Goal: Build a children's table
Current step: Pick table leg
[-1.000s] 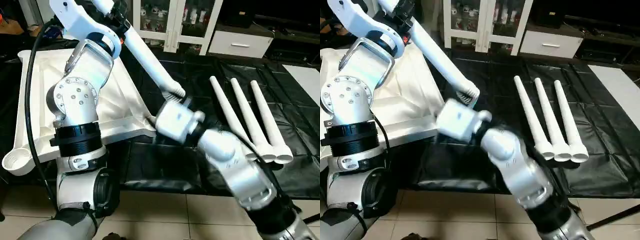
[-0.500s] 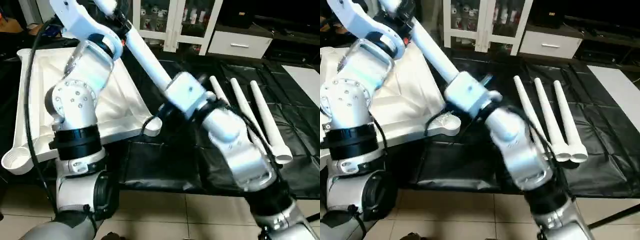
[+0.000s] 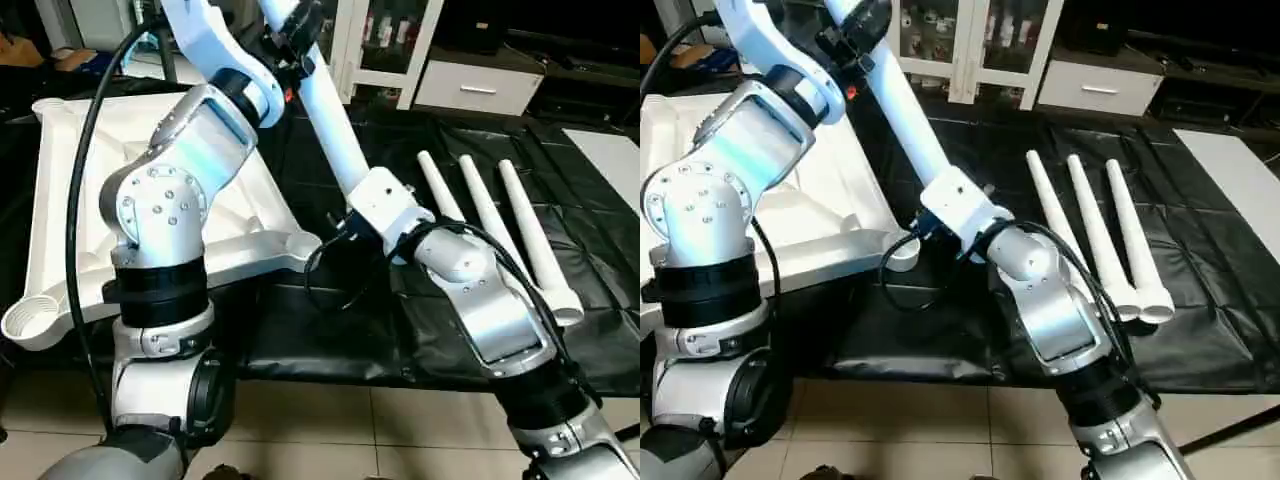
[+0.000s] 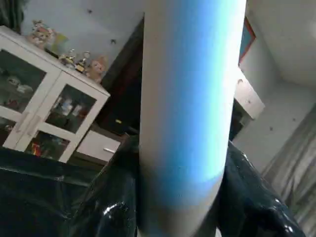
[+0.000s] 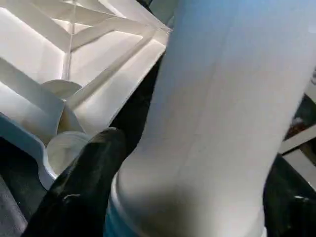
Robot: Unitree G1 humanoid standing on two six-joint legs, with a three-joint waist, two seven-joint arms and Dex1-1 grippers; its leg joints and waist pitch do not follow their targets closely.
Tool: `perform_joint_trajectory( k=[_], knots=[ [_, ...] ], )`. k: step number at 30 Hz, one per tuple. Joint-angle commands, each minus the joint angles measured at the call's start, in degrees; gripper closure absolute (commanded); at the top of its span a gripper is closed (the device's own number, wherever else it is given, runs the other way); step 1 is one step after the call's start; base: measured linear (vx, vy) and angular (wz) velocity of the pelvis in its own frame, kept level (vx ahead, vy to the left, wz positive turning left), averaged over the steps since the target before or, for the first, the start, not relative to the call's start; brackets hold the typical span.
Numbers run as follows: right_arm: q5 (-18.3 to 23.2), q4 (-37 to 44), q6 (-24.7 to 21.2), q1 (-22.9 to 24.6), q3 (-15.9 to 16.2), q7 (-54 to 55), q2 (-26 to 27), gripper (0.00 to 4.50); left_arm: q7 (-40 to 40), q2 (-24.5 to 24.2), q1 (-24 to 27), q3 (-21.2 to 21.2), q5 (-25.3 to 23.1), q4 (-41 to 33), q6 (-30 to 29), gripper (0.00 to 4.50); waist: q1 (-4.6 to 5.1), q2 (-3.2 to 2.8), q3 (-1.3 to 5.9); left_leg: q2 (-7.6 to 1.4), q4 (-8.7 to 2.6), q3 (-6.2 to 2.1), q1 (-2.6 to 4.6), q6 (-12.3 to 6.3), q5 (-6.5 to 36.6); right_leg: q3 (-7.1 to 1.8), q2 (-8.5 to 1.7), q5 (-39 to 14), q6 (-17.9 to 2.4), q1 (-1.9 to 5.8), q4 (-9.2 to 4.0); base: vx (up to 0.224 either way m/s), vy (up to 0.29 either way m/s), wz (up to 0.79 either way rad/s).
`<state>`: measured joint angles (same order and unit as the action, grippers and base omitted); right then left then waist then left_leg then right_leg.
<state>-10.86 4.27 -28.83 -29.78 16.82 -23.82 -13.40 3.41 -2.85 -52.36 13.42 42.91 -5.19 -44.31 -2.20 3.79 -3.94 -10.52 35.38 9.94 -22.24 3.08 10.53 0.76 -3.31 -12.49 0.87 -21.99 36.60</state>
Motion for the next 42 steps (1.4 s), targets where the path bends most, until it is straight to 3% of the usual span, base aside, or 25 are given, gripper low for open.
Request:
perform_joint_trajectory(
  k=[1,6,7,8,9,11,13,16,19,21,23,24,26,27,29,30,36,42],
  knots=[
    [1.26,0.88,-1.76,0.64,-0.98,-0.26,0.12,1.5,-2.45,0.16,-0.84,-2.13,1.47,-2.0,-0.81,2.78,-0.05,-1.3,4.41,-1.91,-3.97,-0.66,1.77,4.16,5.47,-1.77,-3.0,5.95,-11.57,2.55,-3.29,0.0,0.0,0.0],
    [1.55,1.14,-2.23,0.67,-1.16,-0.41,0.23,1.6,-2.79,0.07,-0.84,-2.15,1.5,-2.02,-0.85,2.78,0.0,-1.29,4.4,-1.92,-3.97,-0.68,1.75,4.29,5.8,-1.81,-3.09,5.26,-11.42,2.61,-3.32,0.0,0.0,0.0],
    [1.76,1.27,-2.44,0.64,-1.41,-0.65,0.31,1.61,-3.08,-0.11,-0.92,-2.2,1.47,-1.89,-0.81,2.78,-0.15,-2.41,4.41,-1.84,-3.92,-0.83,1.78,4.61,5.7,-1.79,-3.11,5.76,-11.51,2.55,-3.13,0.0,0.0,0.0],
    [1.91,1.4,-2.54,0.67,-1.7,-0.65,0.44,1.62,-3.38,-0.31,-0.97,-2.28,1.36,-1.77,-0.74,2.78,0.05,-1.92,4.35,-1.83,-3.96,-0.7,1.77,4.53,6.01,-1.78,-2.98,5.72,-11.33,2.49,-3.45,0.0,0.0,0.0],
    [2.01,1.49,-2.59,0.69,-1.9,-0.63,0.53,1.62,-3.58,-0.45,-1.01,-2.34,1.28,-1.68,-0.69,2.43,0.02,-1.67,4.42,-1.81,-3.95,-0.72,1.73,4.53,6.17,-1.79,-2.97,5.74,-11.45,2.65,-3.33,0.0,0.0,0.0],
    [3.08,1.91,-2.48,0.85,-2.59,-1.07,0.71,1.62,-4.58,-0.6,-0.96,-2.22,1.47,-1.47,-0.25,2.08,-0.06,-1.83,4.41,-1.78,-3.94,-0.72,1.66,4.41,6.0,-1.82,-3.05,5.76,-11.57,2.69,-3.31,0.0,0.0,0.0],
    [7.88,3.75,-2.51,1.47,-5.14,-4.02,0.97,1.63,-10.87,-1.62,0.25,-1.51,3.92,-1.39,0.62,2.0,-0.23,-1.88,4.42,-1.85,-4.01,-0.71,1.73,4.08,6.25,-1.8,-3.08,6.03,-12.19,2.63,-3.25,0.0,0.0,0.0],
    [9.11,4.39,-2.52,1.66,-5.72,-5.02,0.83,1.64,-12.79,-2.3,0.79,-1.74,4.16,-1.46,0.71,1.71,-0.17,-1.91,4.36,-1.87,-4.06,-0.66,1.79,3.87,6.22,-1.71,-2.98,6.54,-12.6,2.59,-3.25,0.0,0.0,0.0],
    [16.2,8.43,-4.55,3.87,-8.43,-11.94,-1.45,1.64,-28.13,-7.03,6.4,-5.56,5.82,-3.78,1.33,1.65,-0.35,-2.03,4.18,-2.08,-4.29,-0.61,1.75,3.38,7.42,-1.83,-3.1,4.33,-12.37,2.59,-3.37,0.0,0.0,0.0],
    [18.52,10.04,-5.22,5.08,-9.01,-14.69,-2.83,1.64,-33.46,-8.55,8.52,-6.6,7.73,-4.68,-0.05,1.48,-0.4,-2.37,4.24,-2.12,-4.29,-0.61,1.9,3.19,7.58,-1.77,-3.0,4.34,-12.54,2.5,-3.33,0.0,0.0,0.0],
    [18.52,10.04,-5.22,5.08,-9.01,-14.69,-2.83,1.64,-33.46,-8.55,8.52,-6.6,7.73,-4.68,-0.05,1.32,-0.5,-2.47,4.26,-2.03,-4.3,-0.52,1.94,3.54,7.84,-1.71,-2.97,3.91,-12.97,2.33,-3.34,0.0,0.0,0.0],
    [19.89,11.46,-5.72,6.2,-9.16,-16.61,-3.98,1.64,-37.57,-10.44,10.35,-7.96,9.92,-5.74,-3.05,1.21,-0.56,-2.86,4.24,-2.02,-4.35,-0.6,2.04,3.95,8.62,-1.67,-3.1,2.59,-13.16,2.25,-3.33,0.0,0.0,0.0],
    [20.51,12.24,-6.02,6.76,-9.19,-17.54,-4.55,1.64,-39.88,-12.3,11.59,-10.1,9.31,-6.32,-3.8,1.18,-0.64,-2.54,3.97,-2.0,-4.54,-0.52,2.09,4.16,10.64,-1.74,-3.07,-0.79,-12.81,2.1,-3.69,0.0,0.0,0.0],
    [21.05,12.92,-6.4,7.23,-9.14,-18.17,-5.0,1.64,-41.44,-13.71,12.56,-11.92,8.25,-6.51,-3.81,1.18,-0.74,-2.89,3.89,-2.07,-4.58,-0.61,2.01,4.14,11.15,-1.85,-3.21,-2.28,-12.45,2.11,-3.71,0.0,0.0,0.0],
    [21.29,13.38,-6.61,7.56,-8.95,-18.61,-5.33,1.65,-41.51,-13.99,12.89,-12.72,7.42,-6.24,-3.54,1.18,-0.67,-2.6,3.96,-1.97,-4.52,-0.47,1.99,4.02,11.18,-1.94,-3.14,-3.86,-11.9,2.07,-3.86,0.0,0.0,0.0],
    [21.47,13.95,-6.85,7.98,-8.42,-19.07,-5.74,1.65,-40.79,-13.67,12.66,-12.83,6.97,-5.53,-3.53,1.18,-0.8,-2.91,3.92,-2.01,-4.51,-0.51,1.88,3.92,10.74,-2.02,-3.29,-4.29,-11.83,2.09,-3.97,0.0,0.0,0.0],
    [22.28,15.12,-7.48,8.91,-7.01,-19.91,-7.28,1.68,-42.67,-13.31,11.73,-12.03,6.31,-3.14,-1.96,1.18,-0.77,-2.88,3.93,-1.91,-4.52,-0.61,1.77,4.04,10.91,-2.01,-3.22,-6.55,-11.02,1.98,-4.24,0.0,0.0,0.0],
    [21.25,15.12,-7.84,9.74,-5.57,-20.51,-9.05,1.7,-45.77,-14.6,11.17,-10.52,10.05,-3.44,-3.12,1.18,-0.69,-2.99,4.06,-1.91,-4.43,-0.6,1.76,3.87,10.17,-1.9,-3.12,-4.12,-12.05,1.96,-3.88,0.0,0.0,0.0]
  ],
)
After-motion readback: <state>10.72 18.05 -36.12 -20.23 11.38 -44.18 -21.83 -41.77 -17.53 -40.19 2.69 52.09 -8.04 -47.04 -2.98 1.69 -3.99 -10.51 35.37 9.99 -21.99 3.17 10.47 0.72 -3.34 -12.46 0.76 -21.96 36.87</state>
